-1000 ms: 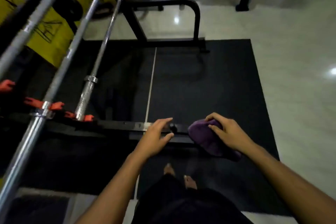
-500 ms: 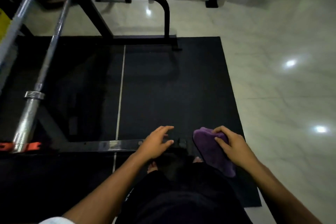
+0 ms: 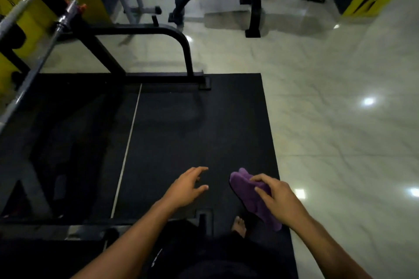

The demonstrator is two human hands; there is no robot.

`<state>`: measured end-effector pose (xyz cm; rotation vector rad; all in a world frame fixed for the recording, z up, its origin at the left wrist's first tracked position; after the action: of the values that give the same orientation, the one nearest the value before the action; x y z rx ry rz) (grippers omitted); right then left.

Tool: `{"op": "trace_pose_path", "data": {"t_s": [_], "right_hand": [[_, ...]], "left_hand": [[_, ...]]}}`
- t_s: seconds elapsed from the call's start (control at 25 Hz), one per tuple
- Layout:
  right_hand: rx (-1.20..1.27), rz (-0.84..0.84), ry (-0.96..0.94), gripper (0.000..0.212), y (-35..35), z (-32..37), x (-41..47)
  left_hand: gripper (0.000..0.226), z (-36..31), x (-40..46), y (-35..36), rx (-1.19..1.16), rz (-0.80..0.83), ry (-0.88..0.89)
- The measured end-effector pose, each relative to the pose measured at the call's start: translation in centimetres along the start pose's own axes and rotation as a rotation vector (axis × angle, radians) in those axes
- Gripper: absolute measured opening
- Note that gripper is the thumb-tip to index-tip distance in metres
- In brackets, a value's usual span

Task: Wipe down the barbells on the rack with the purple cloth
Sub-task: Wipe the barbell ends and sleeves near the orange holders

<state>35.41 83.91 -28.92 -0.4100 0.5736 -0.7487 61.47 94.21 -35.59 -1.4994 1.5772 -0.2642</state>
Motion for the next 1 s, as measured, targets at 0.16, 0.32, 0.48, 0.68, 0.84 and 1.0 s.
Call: {"op": "trace_pose_path", "data": {"t_s": [0.16, 0.32, 0.48, 0.68, 0.84, 1.0], "right_hand": [[-0.036, 0.008, -0.011, 0.024, -5.0, -1.5, 4.8], [-0.102, 0.103, -0.092, 0.022, -7.3, 0.5, 10.9], [-0.142, 0.196, -0.210, 0.023, -8.9, 5.7, 19.1], [-0.207, 0.323, -0.332, 0.022, -8.2, 14.6, 29.7], [-0.250, 0.477, -0.459, 0.021, -6.7, 23.6, 36.8], [-0.218, 0.494, -0.573, 0.020, -6.1, 29.8, 42.3]], "left_hand": [[0.056, -4.3, 4.6, -1.6, 0.028, -0.089, 0.030], [0.057, -4.2, 8.2, -5.1, 0.081, -0.142, 0.041], [0.058, -2.2, 12.2, -10.5, 0.017, -0.250, 0.024], [0.051, -0.7, 16.4, -18.6, -0.056, -0.302, 0.185], [0.048, 1.6, 19.1, -26.7, -0.009, -0.399, 0.251], [0.033, 4.1, 20.9, -33.8, 0.027, -0.520, 0.230]]}}
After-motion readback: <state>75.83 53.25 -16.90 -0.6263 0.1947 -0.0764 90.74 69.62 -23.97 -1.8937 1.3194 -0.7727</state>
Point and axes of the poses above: each hand's wrist, its own x-axis towards the middle knuckle, its own y-axis out of the palm, z = x × y, the point moved 4 cm from there along x, towards the middle knuckle, and after that the axes turned 9 degrees about x, right-handed, at the moved point
